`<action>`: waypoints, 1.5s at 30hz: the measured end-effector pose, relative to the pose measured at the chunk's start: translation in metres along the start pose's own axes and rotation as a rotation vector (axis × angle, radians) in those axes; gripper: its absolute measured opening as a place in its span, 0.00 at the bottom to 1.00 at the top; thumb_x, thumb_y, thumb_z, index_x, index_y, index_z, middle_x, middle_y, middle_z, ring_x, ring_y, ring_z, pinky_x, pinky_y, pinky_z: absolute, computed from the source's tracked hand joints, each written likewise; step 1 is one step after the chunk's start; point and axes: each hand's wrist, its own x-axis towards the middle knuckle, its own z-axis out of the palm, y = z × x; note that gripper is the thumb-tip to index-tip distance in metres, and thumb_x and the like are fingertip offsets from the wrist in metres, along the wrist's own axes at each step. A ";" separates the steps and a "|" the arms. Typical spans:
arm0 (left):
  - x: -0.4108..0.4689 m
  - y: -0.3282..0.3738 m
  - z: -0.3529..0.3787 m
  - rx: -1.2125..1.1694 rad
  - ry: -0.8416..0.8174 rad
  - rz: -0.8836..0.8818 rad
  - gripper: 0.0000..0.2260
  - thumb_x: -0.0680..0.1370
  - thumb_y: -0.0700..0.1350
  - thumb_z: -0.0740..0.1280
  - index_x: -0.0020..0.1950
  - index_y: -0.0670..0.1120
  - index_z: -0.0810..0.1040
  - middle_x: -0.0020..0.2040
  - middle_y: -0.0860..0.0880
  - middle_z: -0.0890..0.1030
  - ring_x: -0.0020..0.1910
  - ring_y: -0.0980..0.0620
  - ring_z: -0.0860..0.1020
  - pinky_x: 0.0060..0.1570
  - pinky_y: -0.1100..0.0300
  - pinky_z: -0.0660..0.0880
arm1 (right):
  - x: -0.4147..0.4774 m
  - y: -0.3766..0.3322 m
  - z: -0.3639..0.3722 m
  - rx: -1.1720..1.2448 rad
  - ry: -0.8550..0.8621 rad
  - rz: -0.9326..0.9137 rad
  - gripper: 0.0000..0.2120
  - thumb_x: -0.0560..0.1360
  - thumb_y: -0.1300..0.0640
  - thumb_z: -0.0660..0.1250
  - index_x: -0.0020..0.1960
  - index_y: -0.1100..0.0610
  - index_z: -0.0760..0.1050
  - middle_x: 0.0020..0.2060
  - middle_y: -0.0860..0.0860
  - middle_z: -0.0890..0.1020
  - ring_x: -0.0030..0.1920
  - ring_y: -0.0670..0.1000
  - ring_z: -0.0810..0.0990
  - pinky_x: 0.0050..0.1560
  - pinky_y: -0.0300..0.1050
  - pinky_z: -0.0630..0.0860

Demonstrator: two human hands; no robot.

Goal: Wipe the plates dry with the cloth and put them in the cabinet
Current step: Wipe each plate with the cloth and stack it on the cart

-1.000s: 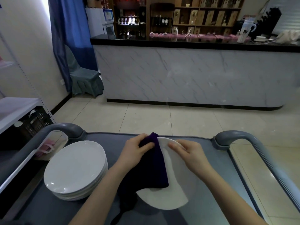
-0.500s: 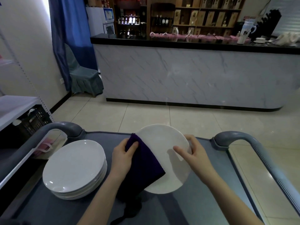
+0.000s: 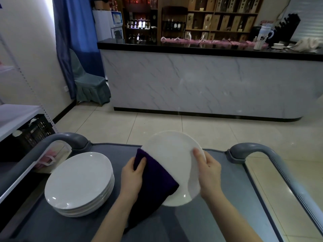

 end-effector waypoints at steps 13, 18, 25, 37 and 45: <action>0.021 0.038 -0.007 0.301 -0.427 0.279 0.13 0.77 0.41 0.71 0.45 0.62 0.81 0.43 0.57 0.84 0.43 0.59 0.81 0.43 0.65 0.75 | 0.016 -0.025 -0.015 -0.530 -0.501 -0.188 0.13 0.79 0.48 0.67 0.37 0.49 0.79 0.31 0.45 0.79 0.31 0.40 0.74 0.32 0.34 0.67; 0.021 0.026 -0.004 0.238 -0.194 0.250 0.03 0.79 0.47 0.68 0.48 0.56 0.80 0.42 0.58 0.83 0.41 0.59 0.80 0.42 0.59 0.76 | 0.011 -0.019 -0.010 -0.341 -0.288 -0.164 0.19 0.80 0.48 0.67 0.37 0.61 0.74 0.29 0.47 0.73 0.30 0.45 0.69 0.31 0.38 0.64; -0.007 -0.001 0.009 -0.114 0.003 -0.062 0.06 0.81 0.56 0.62 0.52 0.57 0.76 0.50 0.53 0.82 0.51 0.52 0.80 0.51 0.54 0.77 | -0.017 0.009 0.009 0.046 0.166 0.057 0.16 0.81 0.48 0.64 0.36 0.50 0.78 0.29 0.43 0.77 0.30 0.41 0.74 0.31 0.35 0.72; 0.009 0.022 -0.007 0.323 -0.440 0.264 0.08 0.73 0.46 0.75 0.44 0.59 0.80 0.42 0.57 0.84 0.42 0.59 0.81 0.43 0.67 0.75 | 0.020 -0.014 -0.016 -0.637 -0.696 -0.149 0.07 0.79 0.46 0.67 0.50 0.47 0.81 0.42 0.43 0.84 0.42 0.39 0.81 0.45 0.40 0.76; -0.014 -0.008 -0.006 -0.016 -0.109 0.075 0.10 0.77 0.47 0.71 0.52 0.63 0.78 0.50 0.60 0.84 0.50 0.59 0.81 0.51 0.58 0.76 | 0.004 0.005 -0.012 -0.130 -0.108 -0.020 0.12 0.79 0.52 0.68 0.38 0.54 0.81 0.30 0.45 0.80 0.30 0.43 0.75 0.30 0.32 0.70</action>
